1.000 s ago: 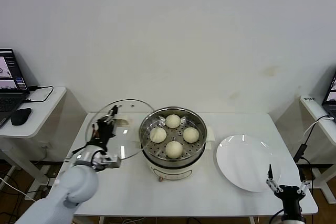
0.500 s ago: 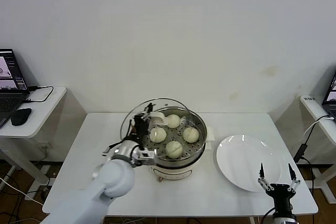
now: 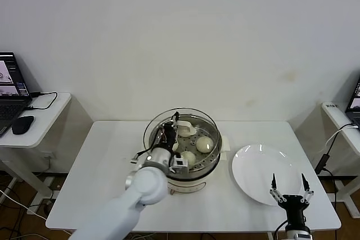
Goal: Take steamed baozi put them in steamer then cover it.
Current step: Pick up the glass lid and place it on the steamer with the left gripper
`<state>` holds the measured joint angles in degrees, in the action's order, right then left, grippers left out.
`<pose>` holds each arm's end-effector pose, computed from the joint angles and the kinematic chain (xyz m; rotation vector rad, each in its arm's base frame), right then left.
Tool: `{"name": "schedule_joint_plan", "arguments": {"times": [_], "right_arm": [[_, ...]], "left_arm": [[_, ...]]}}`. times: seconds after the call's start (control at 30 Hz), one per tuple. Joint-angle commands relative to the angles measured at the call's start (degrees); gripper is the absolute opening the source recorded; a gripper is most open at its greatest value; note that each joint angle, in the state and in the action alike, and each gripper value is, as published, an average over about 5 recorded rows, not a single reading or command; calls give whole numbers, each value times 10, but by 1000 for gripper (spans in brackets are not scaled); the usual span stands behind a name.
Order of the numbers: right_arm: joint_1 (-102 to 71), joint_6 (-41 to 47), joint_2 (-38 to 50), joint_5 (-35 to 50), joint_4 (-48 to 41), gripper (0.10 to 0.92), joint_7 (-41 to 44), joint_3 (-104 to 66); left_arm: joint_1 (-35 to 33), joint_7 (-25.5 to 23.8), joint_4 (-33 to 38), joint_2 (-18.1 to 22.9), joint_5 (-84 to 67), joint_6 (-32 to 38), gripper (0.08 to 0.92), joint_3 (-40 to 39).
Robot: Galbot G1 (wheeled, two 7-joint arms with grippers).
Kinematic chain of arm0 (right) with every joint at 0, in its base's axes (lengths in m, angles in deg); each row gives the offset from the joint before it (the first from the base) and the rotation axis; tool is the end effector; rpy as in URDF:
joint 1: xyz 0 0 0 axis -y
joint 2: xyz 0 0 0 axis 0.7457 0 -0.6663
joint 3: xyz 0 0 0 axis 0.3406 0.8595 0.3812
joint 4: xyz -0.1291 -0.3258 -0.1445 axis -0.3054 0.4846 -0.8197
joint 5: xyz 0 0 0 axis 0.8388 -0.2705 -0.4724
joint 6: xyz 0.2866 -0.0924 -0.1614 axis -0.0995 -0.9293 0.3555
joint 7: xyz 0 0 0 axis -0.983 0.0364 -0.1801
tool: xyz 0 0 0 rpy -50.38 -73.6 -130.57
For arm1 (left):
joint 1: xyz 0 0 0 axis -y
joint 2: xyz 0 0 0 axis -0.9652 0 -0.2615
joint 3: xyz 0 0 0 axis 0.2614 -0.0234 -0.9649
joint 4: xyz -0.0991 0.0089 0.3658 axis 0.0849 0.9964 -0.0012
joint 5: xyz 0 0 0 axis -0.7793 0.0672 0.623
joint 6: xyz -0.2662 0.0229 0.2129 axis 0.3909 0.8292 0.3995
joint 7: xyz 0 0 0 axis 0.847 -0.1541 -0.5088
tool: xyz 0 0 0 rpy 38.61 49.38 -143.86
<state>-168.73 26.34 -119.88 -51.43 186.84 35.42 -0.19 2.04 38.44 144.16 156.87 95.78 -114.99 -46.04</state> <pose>0.1210 -0.1110 -0.4126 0.3064 3.0109 -0.4639 0.3318 -0.0978 -0.2471 0.2991 2.2268 2.0313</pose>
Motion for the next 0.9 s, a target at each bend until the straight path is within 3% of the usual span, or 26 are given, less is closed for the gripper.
{"name": "schedule_joint_plan", "arguments": {"times": [0.03,0.27,0.9], "right_arm": [[3,0,-2,-9,-7,823,-1,9],[2,0,-3,-15,-10,822,-2,13],[0,-5,-1,-14,-13,823,0,17]], "left_arm": [[-3,-66,-42,90,139,-5,154,3],[-17,-68,-64,120,158,-5,154,24],[-31,-58,-92,138,182,4,154,32]]}}
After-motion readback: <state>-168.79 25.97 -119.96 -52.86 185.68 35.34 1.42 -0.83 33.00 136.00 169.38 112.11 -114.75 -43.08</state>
